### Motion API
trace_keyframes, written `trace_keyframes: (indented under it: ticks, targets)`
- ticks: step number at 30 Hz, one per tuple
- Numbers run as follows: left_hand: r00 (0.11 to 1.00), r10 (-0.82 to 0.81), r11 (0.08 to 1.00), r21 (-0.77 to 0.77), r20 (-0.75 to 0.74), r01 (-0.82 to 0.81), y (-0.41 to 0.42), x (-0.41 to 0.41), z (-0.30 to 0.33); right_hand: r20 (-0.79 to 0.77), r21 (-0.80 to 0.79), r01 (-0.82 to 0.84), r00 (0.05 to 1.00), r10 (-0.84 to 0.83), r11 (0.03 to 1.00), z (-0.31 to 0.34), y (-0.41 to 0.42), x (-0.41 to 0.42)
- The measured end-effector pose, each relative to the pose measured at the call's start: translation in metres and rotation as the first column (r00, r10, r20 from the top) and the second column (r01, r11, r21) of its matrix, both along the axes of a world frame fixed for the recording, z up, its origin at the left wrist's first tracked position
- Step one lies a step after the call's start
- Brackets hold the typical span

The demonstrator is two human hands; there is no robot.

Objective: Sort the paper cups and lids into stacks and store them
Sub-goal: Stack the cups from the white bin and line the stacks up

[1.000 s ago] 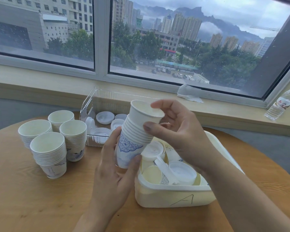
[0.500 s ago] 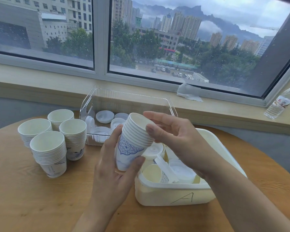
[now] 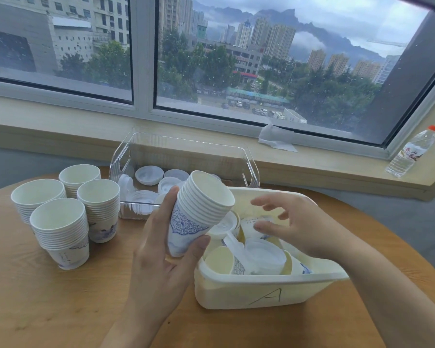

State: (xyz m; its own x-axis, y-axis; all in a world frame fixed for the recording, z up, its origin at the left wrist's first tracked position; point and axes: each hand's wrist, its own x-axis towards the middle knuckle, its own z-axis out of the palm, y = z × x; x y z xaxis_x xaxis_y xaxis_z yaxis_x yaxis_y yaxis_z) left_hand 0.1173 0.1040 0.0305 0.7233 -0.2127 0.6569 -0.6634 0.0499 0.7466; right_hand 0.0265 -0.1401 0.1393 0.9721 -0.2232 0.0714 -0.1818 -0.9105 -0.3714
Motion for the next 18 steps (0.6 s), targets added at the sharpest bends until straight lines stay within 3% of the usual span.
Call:
trace_keyframes:
  ticks: [5, 18]
  targets:
    - [1.0, 0.003, 1.0, 0.004, -0.015, -0.003, -0.001, 0.0, -0.001, -0.11, -0.14, 0.037, 0.993, -0.052, 0.99, -0.023, -0.026, 0.001]
    - [1.0, 0.012, 1.0, -0.004, -0.028, -0.012, -0.001, -0.001, -0.001, -0.163, -0.113, 0.114, 0.978, -0.131, 0.987, -0.046, -0.035, 0.01]
